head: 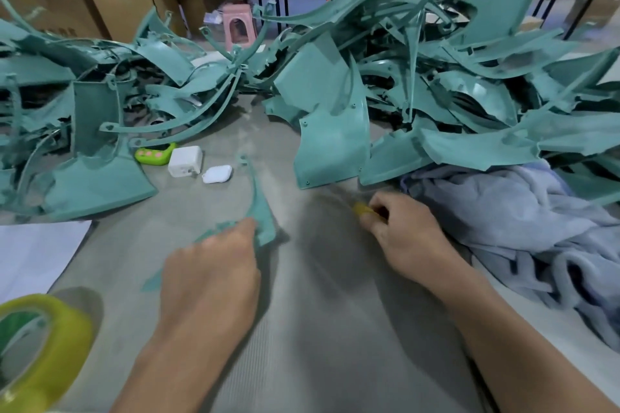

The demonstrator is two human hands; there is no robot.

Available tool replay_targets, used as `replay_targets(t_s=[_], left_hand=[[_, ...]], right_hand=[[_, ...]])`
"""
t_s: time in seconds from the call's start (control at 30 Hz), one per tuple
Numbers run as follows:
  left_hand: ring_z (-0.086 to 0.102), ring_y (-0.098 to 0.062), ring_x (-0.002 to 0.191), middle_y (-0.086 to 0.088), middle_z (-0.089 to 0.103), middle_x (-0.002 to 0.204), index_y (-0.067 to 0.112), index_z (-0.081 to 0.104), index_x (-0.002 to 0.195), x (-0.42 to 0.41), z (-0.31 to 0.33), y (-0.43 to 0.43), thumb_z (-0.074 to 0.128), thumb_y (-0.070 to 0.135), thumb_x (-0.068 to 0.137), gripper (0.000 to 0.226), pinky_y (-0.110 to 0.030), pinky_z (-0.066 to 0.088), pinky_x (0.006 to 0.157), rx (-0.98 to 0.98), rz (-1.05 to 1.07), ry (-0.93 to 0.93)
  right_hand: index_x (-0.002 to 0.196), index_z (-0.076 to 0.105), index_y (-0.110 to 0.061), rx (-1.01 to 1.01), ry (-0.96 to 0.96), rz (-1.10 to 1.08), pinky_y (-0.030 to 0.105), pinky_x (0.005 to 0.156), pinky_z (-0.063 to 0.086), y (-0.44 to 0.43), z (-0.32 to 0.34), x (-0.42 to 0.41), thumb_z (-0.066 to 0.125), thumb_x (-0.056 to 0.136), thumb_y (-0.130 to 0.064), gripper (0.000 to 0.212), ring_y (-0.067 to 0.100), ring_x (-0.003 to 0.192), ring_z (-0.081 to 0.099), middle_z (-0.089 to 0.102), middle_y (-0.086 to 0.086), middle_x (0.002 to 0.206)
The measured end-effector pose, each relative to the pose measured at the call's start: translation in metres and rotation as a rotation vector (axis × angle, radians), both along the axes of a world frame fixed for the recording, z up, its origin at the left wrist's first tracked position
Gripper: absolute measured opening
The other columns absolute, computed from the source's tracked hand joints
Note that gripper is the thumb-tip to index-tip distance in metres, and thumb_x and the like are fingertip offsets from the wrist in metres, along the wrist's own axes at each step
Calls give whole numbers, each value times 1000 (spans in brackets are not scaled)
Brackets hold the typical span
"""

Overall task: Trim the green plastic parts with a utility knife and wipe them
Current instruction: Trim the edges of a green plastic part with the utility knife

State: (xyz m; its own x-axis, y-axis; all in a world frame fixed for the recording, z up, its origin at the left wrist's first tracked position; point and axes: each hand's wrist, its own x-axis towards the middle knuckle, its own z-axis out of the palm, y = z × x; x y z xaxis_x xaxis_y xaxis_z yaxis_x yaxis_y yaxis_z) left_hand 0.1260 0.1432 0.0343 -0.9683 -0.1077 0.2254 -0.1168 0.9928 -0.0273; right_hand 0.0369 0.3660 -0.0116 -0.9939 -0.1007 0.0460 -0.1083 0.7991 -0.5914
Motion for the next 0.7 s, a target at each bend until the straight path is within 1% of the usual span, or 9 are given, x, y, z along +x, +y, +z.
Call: replay_targets(t_s=[0.07,0.13,0.27,0.33,0.43,0.47,0.5,0.6,0.7], left_hand=[[64,-28,57,4,73,69,43,74,85,5,0,-15,48,9,61,49,-27,36,53,347,0,292],[65,-6,71,21,75,83,61,72,92,0,-4,-33,42,16,67,60,-28,52,64,733,104,532],[72,-10,87,14,70,87,43,79,90,-42,-14,-36,51,0,64,59,-41,62,77,1182,76,807],[56,0,71,19,56,75,25,58,71,-65,-20,-27,47,-8,62,35,-27,51,63,1276,17,857],[46,12,60,29,61,62,9,70,94,-91,-27,-13,45,-13,62,46,-12,38,54,1292,-72,821],[49,12,60,27,36,63,4,72,89,-99,-29,-10,45,-14,63,42,-7,37,56,1263,-105,804],[57,10,62,10,47,107,0,72,86,-106,-28,-6,45,-15,63,39,-2,37,61,1256,-142,775],[70,-12,81,23,65,102,21,77,90,-128,-34,-3,49,-15,71,49,0,38,60,1273,-161,759],[63,10,69,38,70,85,50,75,93,-136,-42,-12,59,-4,81,58,-7,47,61,1336,-141,714]], right_hand=[[79,54,-24,-188,45,-11,33,56,40,8,1,-2,63,98,-38,25,7,61,48,57,-3,71],[81,54,-27,-223,117,25,29,54,37,13,2,-6,63,97,-39,22,7,60,47,58,-6,73],[87,62,-31,-339,79,73,30,66,44,8,-2,-25,67,96,-35,11,5,69,53,62,-10,77],[81,61,-31,-379,88,72,32,67,44,1,-6,-38,69,95,-30,17,3,67,53,62,-10,74],[77,56,-30,-346,166,124,30,72,48,-11,-5,-58,69,96,-27,23,4,80,61,68,-12,86],[78,56,-27,-323,192,130,32,79,51,-15,-3,-65,69,96,-27,23,6,91,64,70,-11,99],[78,57,-25,-295,214,127,34,84,51,-18,0,-71,70,95,-26,22,8,102,64,70,-9,109],[75,57,-22,-276,268,56,27,68,48,-26,8,-83,71,90,-27,21,-2,84,61,68,-15,88],[78,59,-21,-373,279,-36,20,46,30,-20,15,-69,71,85,-33,19,3,52,42,54,-6,57]])
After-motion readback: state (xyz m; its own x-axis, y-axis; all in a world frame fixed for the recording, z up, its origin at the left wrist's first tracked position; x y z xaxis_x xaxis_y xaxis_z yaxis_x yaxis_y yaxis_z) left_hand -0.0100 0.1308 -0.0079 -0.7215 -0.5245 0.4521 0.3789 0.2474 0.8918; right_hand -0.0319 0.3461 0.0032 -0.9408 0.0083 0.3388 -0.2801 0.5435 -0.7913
